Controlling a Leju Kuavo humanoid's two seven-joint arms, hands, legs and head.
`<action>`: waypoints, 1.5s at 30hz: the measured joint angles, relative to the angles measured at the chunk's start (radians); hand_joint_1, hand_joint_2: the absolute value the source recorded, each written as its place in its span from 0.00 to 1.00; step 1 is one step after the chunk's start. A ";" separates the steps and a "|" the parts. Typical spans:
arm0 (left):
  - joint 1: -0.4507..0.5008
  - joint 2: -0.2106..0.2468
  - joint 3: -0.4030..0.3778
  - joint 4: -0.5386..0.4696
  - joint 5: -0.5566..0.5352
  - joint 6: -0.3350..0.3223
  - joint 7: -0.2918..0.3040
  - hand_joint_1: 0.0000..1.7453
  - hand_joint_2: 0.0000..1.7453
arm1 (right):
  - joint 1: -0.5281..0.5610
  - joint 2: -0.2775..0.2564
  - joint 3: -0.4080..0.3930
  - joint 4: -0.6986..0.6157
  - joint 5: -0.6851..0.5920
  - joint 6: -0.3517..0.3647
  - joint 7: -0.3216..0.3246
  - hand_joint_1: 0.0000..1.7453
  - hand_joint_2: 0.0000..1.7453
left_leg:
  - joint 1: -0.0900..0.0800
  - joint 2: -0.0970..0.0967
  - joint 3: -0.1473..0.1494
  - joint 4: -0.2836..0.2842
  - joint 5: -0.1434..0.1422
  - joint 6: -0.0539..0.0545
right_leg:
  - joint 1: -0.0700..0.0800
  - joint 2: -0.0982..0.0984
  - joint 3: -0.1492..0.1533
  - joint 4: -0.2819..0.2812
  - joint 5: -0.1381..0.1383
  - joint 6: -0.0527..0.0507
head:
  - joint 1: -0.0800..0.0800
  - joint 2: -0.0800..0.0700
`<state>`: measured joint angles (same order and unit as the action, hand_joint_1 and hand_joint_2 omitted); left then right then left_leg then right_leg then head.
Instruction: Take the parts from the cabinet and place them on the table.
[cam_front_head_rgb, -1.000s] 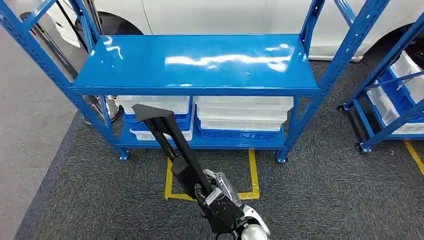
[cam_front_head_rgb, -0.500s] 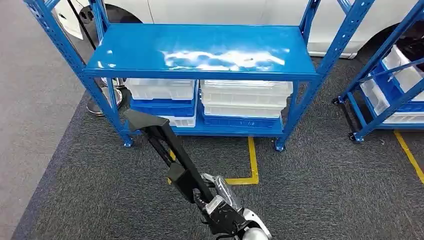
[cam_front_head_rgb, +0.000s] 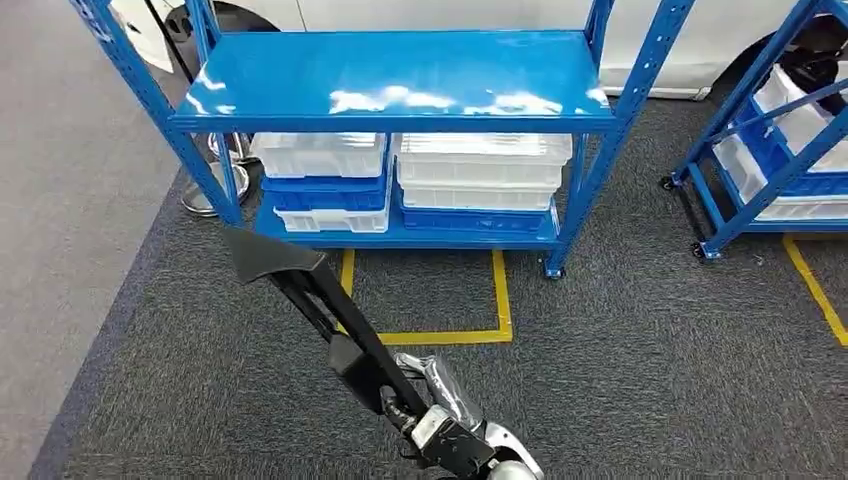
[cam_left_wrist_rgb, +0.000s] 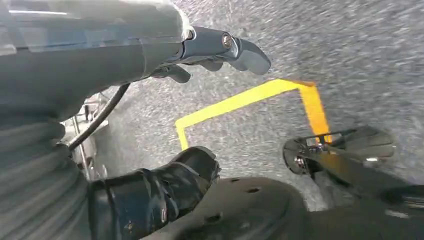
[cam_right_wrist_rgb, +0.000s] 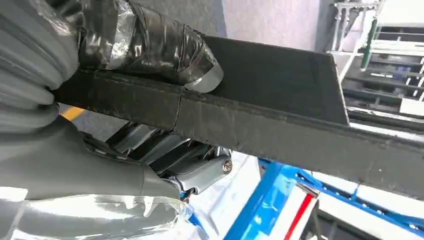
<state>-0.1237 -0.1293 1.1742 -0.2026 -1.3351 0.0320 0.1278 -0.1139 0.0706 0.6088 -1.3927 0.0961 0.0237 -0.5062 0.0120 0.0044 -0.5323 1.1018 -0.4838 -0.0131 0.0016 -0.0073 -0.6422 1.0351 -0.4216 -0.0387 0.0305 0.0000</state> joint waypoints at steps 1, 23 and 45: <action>-0.004 0.002 0.000 0.000 0.000 0.000 0.000 0.00 1.00 | 0.000 0.000 0.001 -0.004 0.000 0.000 0.000 0.96 1.00 | -0.003 -0.003 0.041 -0.075 -0.037 0.005 | 0.002 0.000 -0.009 0.001 0.007 0.005 | 0.000 0.000; -0.010 0.002 -0.002 0.000 -0.007 -0.005 0.007 0.00 1.00 | 0.008 -0.022 0.005 -0.032 -0.006 0.002 -0.003 0.96 1.00 | -0.011 0.000 -0.120 -0.045 0.015 0.004 | -0.004 0.000 0.109 -0.041 -0.066 -0.003 | 0.000 0.000; -0.022 0.005 -0.003 0.000 -0.018 -0.006 0.010 0.00 1.00 | 0.018 -0.036 0.007 -0.051 -0.006 0.000 -0.003 0.96 1.00 | -0.011 0.010 -0.075 -0.102 0.064 0.050 | -0.014 0.003 -0.037 0.280 -0.094 0.051 | 0.004 0.000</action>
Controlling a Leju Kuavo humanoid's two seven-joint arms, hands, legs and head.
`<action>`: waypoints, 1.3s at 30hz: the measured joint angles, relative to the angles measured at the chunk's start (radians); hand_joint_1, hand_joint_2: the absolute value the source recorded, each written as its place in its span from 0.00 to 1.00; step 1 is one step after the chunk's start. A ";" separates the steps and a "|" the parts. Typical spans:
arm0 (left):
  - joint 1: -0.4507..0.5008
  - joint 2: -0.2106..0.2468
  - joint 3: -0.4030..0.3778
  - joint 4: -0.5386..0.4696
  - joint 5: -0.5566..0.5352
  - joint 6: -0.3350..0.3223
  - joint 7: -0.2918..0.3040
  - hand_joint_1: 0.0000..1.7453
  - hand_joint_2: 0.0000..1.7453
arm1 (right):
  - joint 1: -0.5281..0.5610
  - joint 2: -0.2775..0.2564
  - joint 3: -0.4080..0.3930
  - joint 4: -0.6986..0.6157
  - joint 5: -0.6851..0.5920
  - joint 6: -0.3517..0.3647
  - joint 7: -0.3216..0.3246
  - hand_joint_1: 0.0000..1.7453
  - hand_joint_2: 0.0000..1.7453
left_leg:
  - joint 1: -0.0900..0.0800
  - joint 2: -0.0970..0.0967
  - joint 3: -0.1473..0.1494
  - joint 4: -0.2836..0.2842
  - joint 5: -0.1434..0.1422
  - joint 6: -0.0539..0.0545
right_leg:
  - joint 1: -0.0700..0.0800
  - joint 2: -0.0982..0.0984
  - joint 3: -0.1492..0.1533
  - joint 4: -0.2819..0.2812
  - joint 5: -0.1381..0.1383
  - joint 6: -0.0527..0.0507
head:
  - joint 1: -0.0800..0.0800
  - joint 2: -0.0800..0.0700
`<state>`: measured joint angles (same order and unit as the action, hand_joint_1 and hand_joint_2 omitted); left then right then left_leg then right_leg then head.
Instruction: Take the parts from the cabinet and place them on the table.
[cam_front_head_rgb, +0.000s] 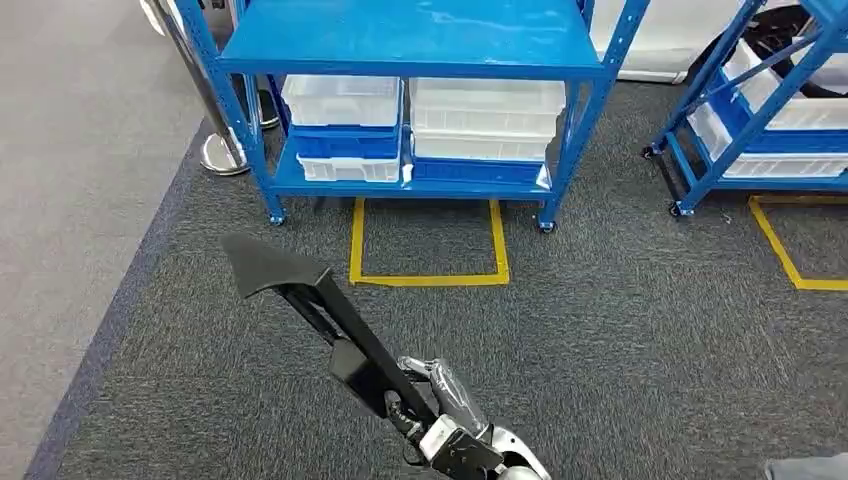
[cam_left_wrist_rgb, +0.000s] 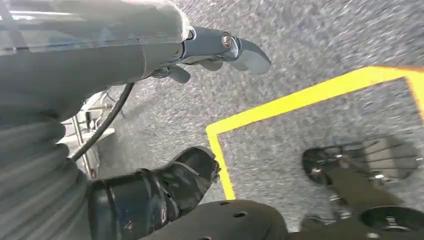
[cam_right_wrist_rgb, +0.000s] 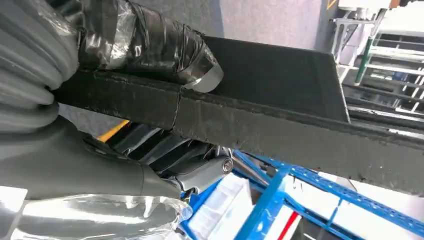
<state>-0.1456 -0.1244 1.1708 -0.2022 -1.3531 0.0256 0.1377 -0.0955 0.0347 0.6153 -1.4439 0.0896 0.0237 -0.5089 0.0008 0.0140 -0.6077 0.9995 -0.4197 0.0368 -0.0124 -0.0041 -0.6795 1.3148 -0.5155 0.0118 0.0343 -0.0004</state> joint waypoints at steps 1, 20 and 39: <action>0.000 0.000 0.000 0.000 0.000 0.000 0.000 0.00 1.00 | 0.000 -0.001 0.000 -0.001 0.000 0.000 0.000 0.96 1.00 | -0.001 0.000 -0.019 0.005 0.011 -0.002 | 0.000 0.000 0.058 -0.064 0.024 -0.006 | 0.000 0.000; -0.008 0.003 -0.001 0.000 -0.011 0.002 0.005 0.00 1.00 | 0.004 -0.004 0.000 -0.017 0.032 -0.034 0.000 0.96 1.00 | -0.002 0.039 0.108 -0.003 -0.091 -0.035 | 0.019 -0.056 0.089 -0.287 0.057 -0.030 | -0.001 0.000; 0.002 0.005 -0.001 0.000 -0.014 0.001 0.006 0.00 1.00 | 0.014 -0.019 0.000 -0.027 0.037 -0.045 0.000 0.96 1.00 | 0.003 -0.062 -0.005 0.042 -0.037 -0.038 | 0.000 0.011 0.133 -0.297 0.023 -0.041 | -0.005 0.000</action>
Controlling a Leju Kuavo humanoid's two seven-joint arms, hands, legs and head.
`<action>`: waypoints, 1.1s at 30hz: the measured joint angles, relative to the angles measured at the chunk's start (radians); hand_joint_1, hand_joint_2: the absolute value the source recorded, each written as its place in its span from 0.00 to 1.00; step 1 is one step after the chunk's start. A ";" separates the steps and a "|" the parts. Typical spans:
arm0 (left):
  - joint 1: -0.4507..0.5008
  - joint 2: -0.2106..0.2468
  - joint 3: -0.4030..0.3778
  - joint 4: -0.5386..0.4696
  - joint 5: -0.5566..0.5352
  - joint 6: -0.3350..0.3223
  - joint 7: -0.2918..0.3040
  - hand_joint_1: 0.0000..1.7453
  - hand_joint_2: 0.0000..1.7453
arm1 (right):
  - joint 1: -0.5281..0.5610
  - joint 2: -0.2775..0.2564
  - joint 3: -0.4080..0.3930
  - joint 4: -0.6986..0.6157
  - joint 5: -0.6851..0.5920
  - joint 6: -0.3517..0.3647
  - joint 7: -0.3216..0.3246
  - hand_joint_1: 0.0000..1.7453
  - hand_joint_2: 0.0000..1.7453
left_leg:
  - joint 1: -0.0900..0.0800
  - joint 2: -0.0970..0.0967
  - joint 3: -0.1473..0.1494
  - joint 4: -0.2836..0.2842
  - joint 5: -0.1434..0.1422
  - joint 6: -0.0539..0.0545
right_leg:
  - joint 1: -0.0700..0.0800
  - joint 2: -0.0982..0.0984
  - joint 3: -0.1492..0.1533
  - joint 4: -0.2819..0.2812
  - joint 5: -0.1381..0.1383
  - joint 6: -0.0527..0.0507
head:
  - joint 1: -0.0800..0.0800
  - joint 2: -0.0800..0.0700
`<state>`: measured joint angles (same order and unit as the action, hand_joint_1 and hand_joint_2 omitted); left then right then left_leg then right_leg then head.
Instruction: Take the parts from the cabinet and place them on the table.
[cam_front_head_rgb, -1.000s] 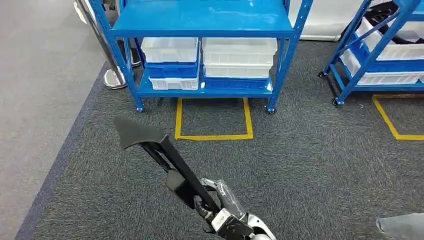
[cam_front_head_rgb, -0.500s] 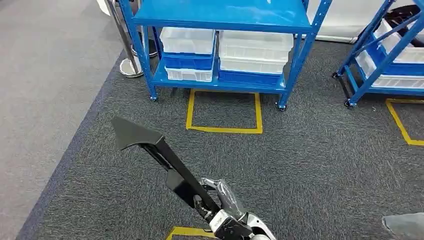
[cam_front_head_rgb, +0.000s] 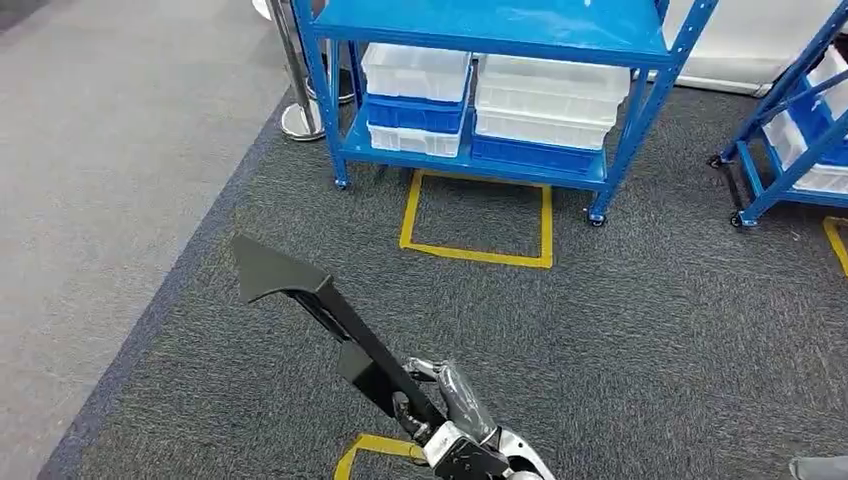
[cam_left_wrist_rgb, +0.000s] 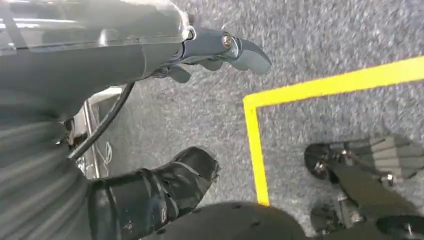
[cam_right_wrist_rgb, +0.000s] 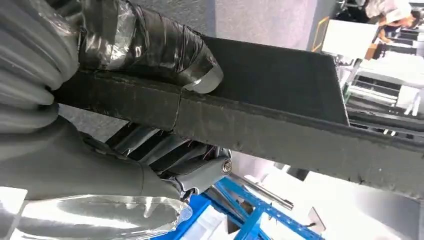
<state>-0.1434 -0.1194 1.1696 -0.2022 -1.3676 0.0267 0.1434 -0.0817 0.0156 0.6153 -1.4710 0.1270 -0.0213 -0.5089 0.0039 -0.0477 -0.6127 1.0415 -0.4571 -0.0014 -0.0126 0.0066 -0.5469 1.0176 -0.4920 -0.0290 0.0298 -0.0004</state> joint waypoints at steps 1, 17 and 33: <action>0.000 0.000 0.000 0.000 0.000 0.000 0.000 0.00 1.00 | 0.000 0.000 0.000 -0.001 0.000 -0.002 0.000 0.96 1.00 | 0.001 0.017 -0.021 0.050 -0.040 -0.005 | 0.000 -0.008 -0.003 -0.001 0.003 -0.005 | -0.002 0.000; -0.003 -0.002 0.000 0.000 -0.006 0.000 0.001 0.00 1.00 | 0.009 -0.002 0.000 -0.015 0.006 -0.007 -0.003 0.96 1.00 | 0.007 0.053 0.057 -0.049 0.000 0.041 | 0.006 -0.022 -0.068 0.139 -0.090 0.040 | 0.000 0.000; -0.006 -0.002 -0.002 0.000 -0.012 -0.001 0.003 0.00 1.00 | 0.021 -0.011 0.000 -0.022 0.013 -0.010 -0.003 0.96 1.00 | 0.009 0.029 -0.066 0.166 -0.104 -0.015 | -0.006 -0.008 -0.018 0.014 0.001 0.004 | -0.007 0.000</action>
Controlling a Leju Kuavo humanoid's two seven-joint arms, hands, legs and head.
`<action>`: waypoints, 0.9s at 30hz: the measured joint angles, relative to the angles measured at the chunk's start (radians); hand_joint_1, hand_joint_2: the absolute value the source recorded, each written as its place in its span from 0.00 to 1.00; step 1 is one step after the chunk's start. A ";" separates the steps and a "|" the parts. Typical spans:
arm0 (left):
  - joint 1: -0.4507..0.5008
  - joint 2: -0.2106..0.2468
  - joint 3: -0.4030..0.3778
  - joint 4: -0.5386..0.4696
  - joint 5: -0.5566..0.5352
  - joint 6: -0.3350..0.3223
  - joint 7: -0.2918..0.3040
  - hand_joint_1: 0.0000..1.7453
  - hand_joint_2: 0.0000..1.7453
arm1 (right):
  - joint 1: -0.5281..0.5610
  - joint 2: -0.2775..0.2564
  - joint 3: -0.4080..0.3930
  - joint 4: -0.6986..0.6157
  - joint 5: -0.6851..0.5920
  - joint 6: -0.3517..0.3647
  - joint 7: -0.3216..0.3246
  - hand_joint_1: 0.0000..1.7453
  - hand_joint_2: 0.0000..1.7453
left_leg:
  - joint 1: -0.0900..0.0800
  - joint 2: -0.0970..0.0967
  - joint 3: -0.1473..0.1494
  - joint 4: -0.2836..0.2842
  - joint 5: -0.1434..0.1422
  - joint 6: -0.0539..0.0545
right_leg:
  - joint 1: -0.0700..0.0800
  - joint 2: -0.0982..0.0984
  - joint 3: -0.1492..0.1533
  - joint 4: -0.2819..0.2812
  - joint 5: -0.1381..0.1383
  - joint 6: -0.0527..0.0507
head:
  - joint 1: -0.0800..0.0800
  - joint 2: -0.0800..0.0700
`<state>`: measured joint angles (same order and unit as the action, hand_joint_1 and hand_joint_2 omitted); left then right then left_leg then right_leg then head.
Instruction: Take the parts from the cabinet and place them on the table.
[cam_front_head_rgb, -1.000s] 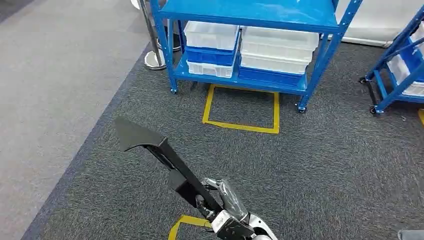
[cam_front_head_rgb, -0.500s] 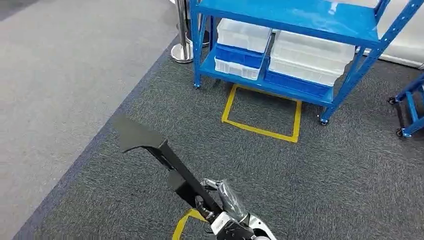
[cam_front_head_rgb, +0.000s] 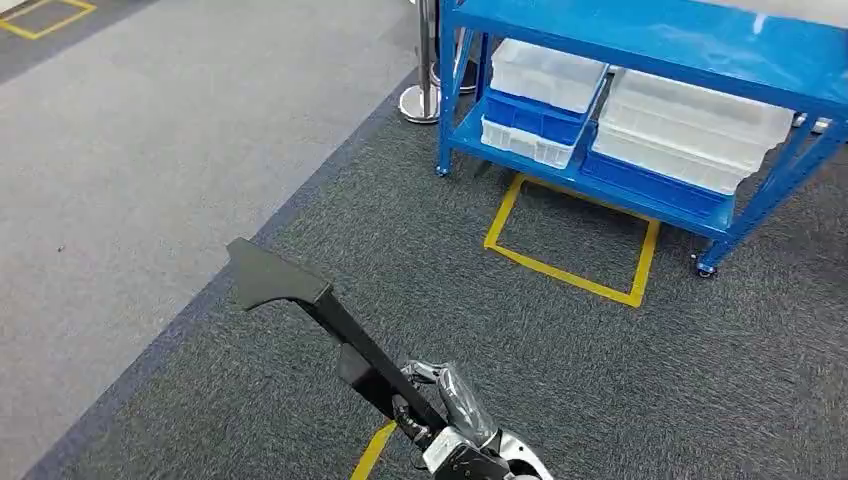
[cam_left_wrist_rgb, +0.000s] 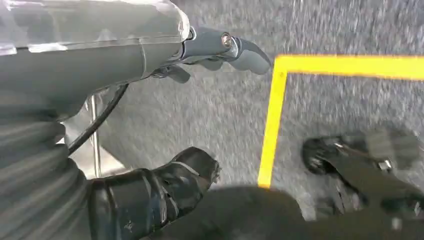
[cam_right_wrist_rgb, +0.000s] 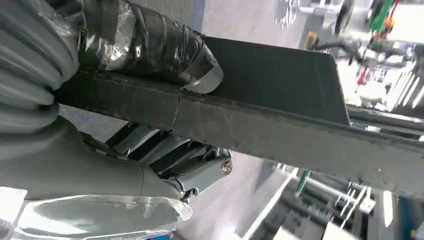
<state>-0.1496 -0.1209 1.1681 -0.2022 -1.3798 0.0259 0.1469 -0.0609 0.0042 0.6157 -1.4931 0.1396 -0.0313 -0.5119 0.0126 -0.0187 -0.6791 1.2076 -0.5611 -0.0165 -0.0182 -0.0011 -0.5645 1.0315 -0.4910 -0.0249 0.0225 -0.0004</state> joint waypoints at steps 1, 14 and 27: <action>0.000 -0.001 0.000 0.000 -0.001 0.000 0.000 0.00 1.00 | 0.002 0.000 0.000 0.000 0.000 0.000 0.000 0.96 1.00 | 0.001 0.006 -0.034 0.076 -0.030 -0.004 | 0.002 -0.016 -0.001 0.000 -0.001 -0.002 | 0.000 0.000; -0.001 -0.003 -0.015 0.000 -0.015 0.001 0.006 0.00 1.00 | 0.020 -0.015 0.000 -0.027 0.004 -0.014 -0.003 0.96 1.00 | -0.002 0.027 0.111 -0.210 0.112 0.054 | 0.008 -0.021 -0.027 0.086 -0.073 0.039 | 0.003 0.000; -0.010 -0.003 -0.024 0.000 -0.030 -0.003 0.014 0.00 1.00 | 0.047 -0.040 0.000 -0.042 0.011 -0.022 -0.005 0.96 1.00 | 0.000 -0.102 0.074 -0.181 0.113 0.014 | -0.008 0.047 -0.007 0.008 0.001 0.017 | 0.003 0.000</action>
<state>-0.1597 -0.1243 1.1444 -0.2022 -1.4099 0.0229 0.1610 -0.0135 -0.0355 0.6153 -1.5355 0.1503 -0.0530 -0.5165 0.0126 -0.1202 -0.6049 1.0264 -0.4484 -0.0029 -0.0259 0.0458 -0.5716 1.0397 -0.4900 -0.0076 0.0252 -0.0004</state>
